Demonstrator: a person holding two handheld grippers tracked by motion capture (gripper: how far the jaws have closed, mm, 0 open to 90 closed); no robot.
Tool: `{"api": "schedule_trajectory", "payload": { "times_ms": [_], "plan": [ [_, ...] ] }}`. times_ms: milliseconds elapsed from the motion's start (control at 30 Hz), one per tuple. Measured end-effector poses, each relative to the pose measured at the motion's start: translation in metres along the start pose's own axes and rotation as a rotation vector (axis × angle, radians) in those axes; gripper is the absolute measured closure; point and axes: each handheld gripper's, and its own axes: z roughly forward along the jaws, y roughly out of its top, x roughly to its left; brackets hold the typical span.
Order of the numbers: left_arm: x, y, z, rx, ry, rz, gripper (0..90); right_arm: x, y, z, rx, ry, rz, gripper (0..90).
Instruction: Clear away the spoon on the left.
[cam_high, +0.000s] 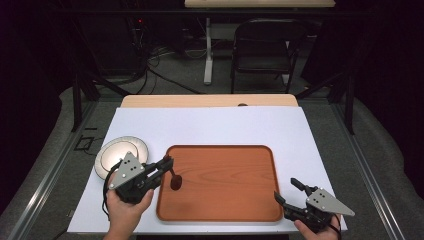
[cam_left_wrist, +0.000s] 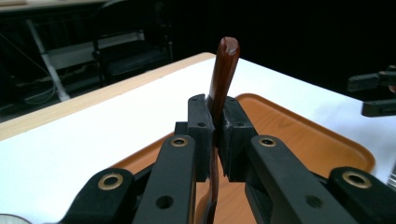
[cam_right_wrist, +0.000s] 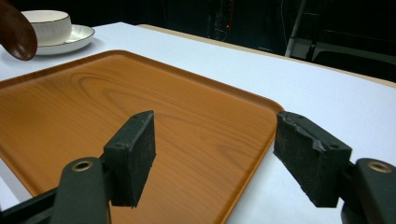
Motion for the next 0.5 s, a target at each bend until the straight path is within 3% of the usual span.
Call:
{"api": "schedule_trajectory", "payload": {
  "times_ms": [233,500],
  "plan": [
    [-0.013,0.005,0.005,0.079,-0.014,0.001,84.0,0.000,0.000,0.000,0.001,0.000,-0.001,28.8],
    [-0.019,0.009,0.016,0.155,-0.015,-0.047,84.0,0.001,0.000,0.000,0.002,0.002,-0.001,28.8]
  ]
}}
